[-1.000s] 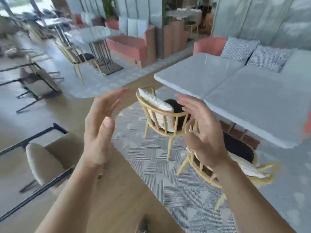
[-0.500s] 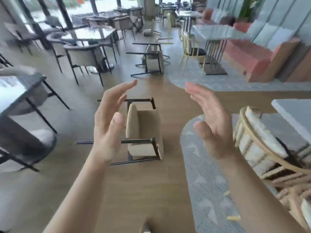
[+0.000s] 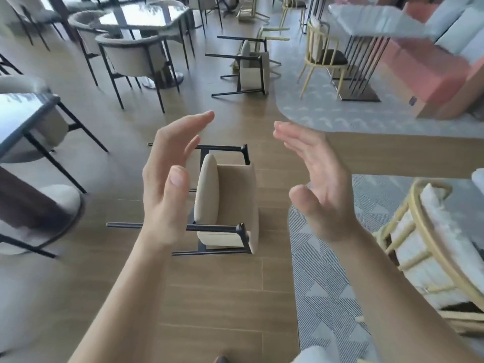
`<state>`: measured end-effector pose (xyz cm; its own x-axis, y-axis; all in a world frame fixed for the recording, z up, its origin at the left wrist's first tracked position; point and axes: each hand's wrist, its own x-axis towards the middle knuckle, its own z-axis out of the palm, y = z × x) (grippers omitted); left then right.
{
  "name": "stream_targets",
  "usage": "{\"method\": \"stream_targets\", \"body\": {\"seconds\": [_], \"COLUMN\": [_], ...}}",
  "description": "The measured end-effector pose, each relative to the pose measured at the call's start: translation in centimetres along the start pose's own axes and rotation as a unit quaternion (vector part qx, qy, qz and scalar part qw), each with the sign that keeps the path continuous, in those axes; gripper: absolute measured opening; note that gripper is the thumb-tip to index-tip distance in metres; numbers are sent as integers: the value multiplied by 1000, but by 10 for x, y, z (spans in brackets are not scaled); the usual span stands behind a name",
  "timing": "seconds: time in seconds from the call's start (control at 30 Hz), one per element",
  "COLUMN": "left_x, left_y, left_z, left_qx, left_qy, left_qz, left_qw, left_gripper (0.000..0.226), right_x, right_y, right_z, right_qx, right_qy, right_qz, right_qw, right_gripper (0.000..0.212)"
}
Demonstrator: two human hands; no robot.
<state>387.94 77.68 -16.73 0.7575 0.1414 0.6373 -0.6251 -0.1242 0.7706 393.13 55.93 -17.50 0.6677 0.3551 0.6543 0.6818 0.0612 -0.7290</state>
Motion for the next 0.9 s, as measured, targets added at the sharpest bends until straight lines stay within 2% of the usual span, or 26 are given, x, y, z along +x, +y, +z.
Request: {"method": "stream_targets", "body": {"seconds": [0.2, 0.47, 0.7, 0.9], "left_x": [49, 102, 144, 201], "left_y": [-50, -83, -111, -173], "left_z": [76, 160, 170, 167], "left_qx": [4, 27, 102, 129], "left_qy": [20, 125, 228, 294], "left_qz": [-17, -15, -17, 6], "left_qw": [1000, 992, 968, 947], "left_gripper": [58, 55, 54, 58], "right_x": [35, 118, 193, 276], "right_y": [77, 155, 219, 289], "right_z": [-74, -158, -153, -139], "right_qx": [37, 99, 175, 213], "right_qy": [-13, -88, -164, -216], "right_qz": [-1, -13, -35, -71], "right_qw": [999, 991, 970, 950], "right_gripper": [87, 83, 77, 74]}}
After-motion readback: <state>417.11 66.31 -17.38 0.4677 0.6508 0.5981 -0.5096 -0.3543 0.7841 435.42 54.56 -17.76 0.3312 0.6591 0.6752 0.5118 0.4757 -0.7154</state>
